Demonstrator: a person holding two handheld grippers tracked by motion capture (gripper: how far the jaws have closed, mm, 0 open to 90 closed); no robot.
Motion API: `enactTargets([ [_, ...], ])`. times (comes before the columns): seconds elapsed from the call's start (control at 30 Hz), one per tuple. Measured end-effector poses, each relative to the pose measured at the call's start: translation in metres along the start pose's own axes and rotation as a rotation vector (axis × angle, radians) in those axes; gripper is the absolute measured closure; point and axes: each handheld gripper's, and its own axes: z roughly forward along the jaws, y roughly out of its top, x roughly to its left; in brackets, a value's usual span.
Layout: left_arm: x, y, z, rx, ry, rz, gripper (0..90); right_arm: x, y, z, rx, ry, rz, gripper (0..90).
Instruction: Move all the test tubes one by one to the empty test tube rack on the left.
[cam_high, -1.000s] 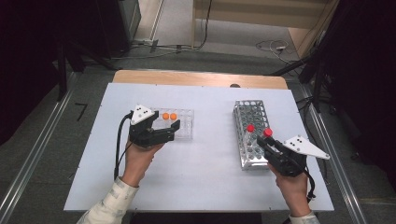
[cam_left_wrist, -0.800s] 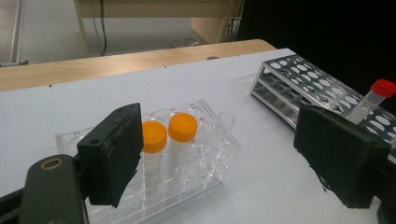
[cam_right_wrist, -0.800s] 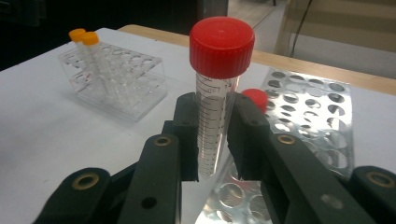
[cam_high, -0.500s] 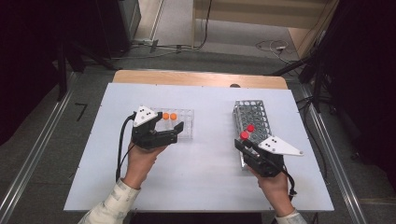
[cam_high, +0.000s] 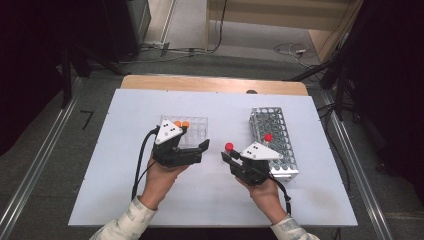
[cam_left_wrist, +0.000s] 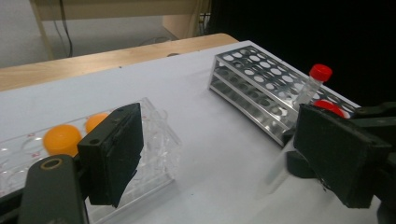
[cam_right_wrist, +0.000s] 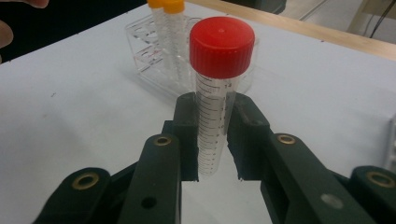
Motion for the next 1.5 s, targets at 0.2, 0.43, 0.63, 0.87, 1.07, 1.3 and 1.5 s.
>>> enactTargets([
  [0.2,-0.012,-0.005,0.006,0.035,-0.052,0.052,25.6,0.012,0.002,0.015,0.018,0.033,-0.015,71.4],
  [0.43,-0.020,-0.011,0.012,0.055,-0.089,0.095,41.1,0.022,0.002,0.020,0.026,0.056,-0.029,71.4],
  [0.63,-0.023,-0.013,0.010,0.036,-0.103,0.117,56.5,0.025,0.003,0.019,0.021,0.068,-0.034,71.3],
  [0.87,-0.026,-0.016,0.013,0.047,-0.114,0.132,64.5,0.026,0.003,0.019,0.020,0.070,-0.034,71.3],
  [1.07,-0.027,-0.016,0.013,0.048,-0.117,0.133,69.4,0.027,0.003,0.019,0.024,0.071,-0.035,71.1],
  [1.3,-0.025,-0.014,0.011,0.041,-0.119,0.125,70.0,0.026,0.004,0.018,0.031,0.096,-0.042,48.6],
  [1.5,-0.022,-0.013,0.009,0.038,-0.107,0.114,70.0,0.021,0.005,0.011,0.017,0.098,-0.041,38.7],
])
